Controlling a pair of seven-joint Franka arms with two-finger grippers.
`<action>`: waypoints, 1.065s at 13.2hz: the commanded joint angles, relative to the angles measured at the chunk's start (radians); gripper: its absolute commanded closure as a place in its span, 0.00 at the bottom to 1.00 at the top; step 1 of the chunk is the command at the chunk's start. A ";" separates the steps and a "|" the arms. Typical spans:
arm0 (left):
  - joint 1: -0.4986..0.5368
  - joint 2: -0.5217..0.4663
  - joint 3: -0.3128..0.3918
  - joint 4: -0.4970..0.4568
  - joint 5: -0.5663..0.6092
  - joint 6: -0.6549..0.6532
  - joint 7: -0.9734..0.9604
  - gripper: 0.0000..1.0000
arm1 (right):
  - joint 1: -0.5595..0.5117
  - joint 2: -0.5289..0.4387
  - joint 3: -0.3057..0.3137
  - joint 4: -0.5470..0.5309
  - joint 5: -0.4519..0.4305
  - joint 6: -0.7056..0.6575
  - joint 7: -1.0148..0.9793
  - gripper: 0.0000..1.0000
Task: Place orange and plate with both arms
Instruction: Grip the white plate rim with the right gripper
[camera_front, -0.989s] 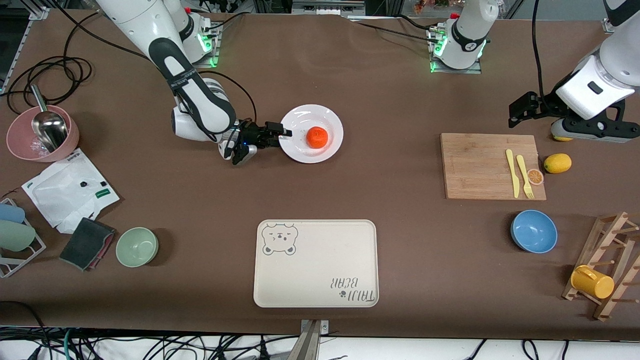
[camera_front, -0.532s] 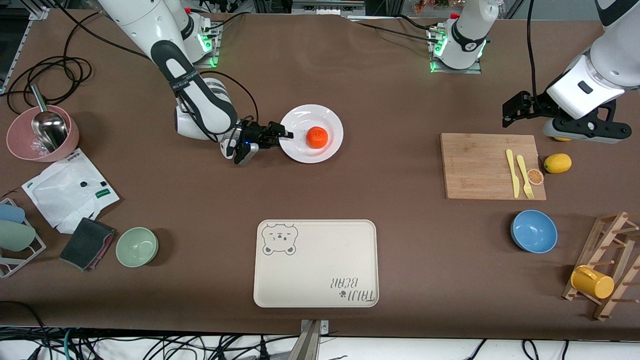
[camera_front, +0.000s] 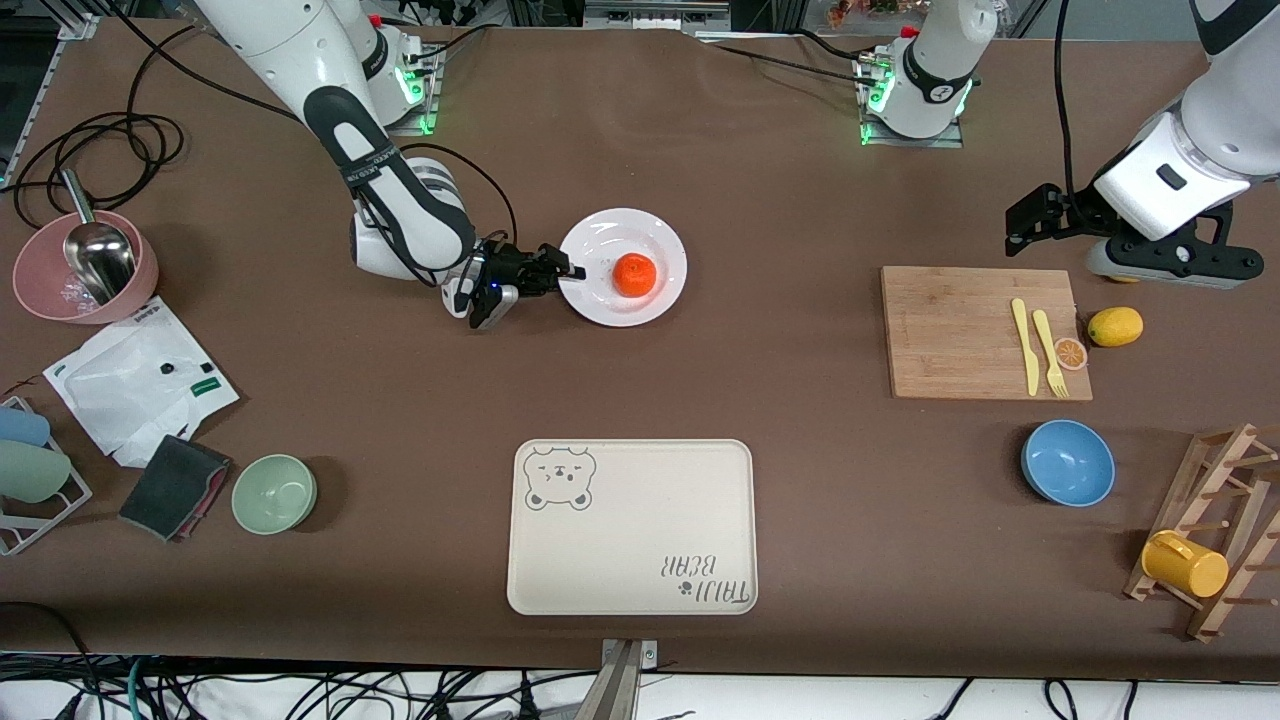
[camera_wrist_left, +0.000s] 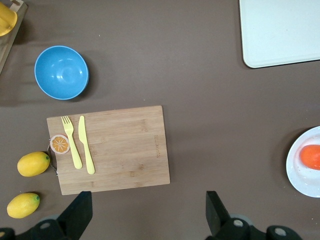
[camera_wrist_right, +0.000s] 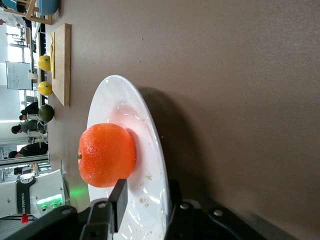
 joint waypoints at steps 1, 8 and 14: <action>0.005 0.018 0.005 0.037 -0.002 -0.021 0.005 0.00 | 0.000 0.009 0.009 -0.007 0.047 0.016 -0.071 0.76; 0.009 0.018 0.007 0.037 -0.003 -0.021 0.005 0.00 | 0.000 0.014 0.008 -0.007 0.053 0.016 -0.085 0.95; 0.009 0.018 0.007 0.037 -0.004 -0.021 0.004 0.00 | -0.002 0.018 0.006 -0.001 0.095 0.006 -0.061 1.00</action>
